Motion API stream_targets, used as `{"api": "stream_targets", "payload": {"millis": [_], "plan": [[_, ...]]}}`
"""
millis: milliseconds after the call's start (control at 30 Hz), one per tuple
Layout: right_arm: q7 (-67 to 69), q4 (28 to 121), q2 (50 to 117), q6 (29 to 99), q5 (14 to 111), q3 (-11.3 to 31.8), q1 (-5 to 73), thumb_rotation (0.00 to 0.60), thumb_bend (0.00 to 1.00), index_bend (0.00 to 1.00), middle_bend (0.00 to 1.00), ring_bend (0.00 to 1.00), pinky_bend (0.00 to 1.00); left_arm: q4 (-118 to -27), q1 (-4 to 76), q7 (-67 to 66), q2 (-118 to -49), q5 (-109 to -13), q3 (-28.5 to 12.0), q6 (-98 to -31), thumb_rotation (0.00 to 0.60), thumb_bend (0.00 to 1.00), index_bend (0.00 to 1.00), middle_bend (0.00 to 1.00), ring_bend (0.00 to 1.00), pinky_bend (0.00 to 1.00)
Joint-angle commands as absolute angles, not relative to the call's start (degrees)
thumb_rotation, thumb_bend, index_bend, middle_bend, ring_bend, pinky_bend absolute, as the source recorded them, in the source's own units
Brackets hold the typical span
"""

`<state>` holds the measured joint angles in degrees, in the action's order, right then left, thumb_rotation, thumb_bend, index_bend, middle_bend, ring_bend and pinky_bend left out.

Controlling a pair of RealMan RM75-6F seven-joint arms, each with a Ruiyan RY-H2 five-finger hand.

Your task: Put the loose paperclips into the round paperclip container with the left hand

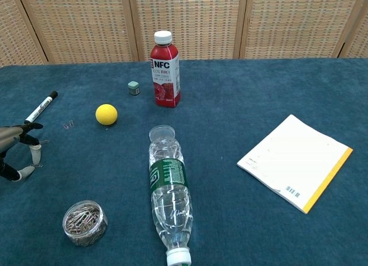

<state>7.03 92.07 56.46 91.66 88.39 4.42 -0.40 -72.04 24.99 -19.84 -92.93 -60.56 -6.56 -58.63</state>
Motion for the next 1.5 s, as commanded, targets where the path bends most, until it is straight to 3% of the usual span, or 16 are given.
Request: {"api": "stream_targets", "payload": {"millis": [33, 333, 767, 1233, 1500], "plan": [[7.11, 92.09, 56.43, 91.63, 88.35, 4.42, -0.40, 0.600, 0.00, 0.00, 0.00, 0.00, 0.00, -71.84, 24.99, -19.75, -93.11, -60.62, -6.47, -58.61, 0.600, 0.43, 0.57, 0.00, 0.00, 0.00], [7.31, 92.05, 56.40, 91.76, 88.48, 4.37, -0.44, 0.600, 0.00, 0.00, 0.00, 0.00, 0.00, -71.67, 24.88, -19.36, -93.37, -60.82, -6.38, -58.77, 0.600, 0.43, 0.64, 0.00, 0.00, 0.00], [7.42, 92.08, 56.36, 91.91, 88.50, 4.37, -0.49, 0.600, 0.00, 0.00, 0.00, 0.00, 0.00, -73.76, 24.59, -18.10, -92.25, -62.03, -6.76, -60.19, 0.600, 0.43, 0.65, 0.00, 0.00, 0.00], [7.41, 92.19, 56.28, 91.97, 88.52, 4.36, -0.51, 0.600, 0.00, 0.00, 0.00, 0.00, 0.00, -80.21, 24.04, -17.58, -89.04, -65.50, -6.17, -62.92, 0.600, 0.43, 0.65, 0.00, 0.00, 0.00], [7.34, 92.24, 56.28, 92.01, 88.49, 4.36, -0.54, 0.600, 0.00, 0.00, 0.00, 0.00, 0.00, -87.85, 23.31, -18.13, -85.91, -72.62, -3.33, -66.41, 0.600, 0.43, 0.65, 0.00, 0.00, 0.00]]}}
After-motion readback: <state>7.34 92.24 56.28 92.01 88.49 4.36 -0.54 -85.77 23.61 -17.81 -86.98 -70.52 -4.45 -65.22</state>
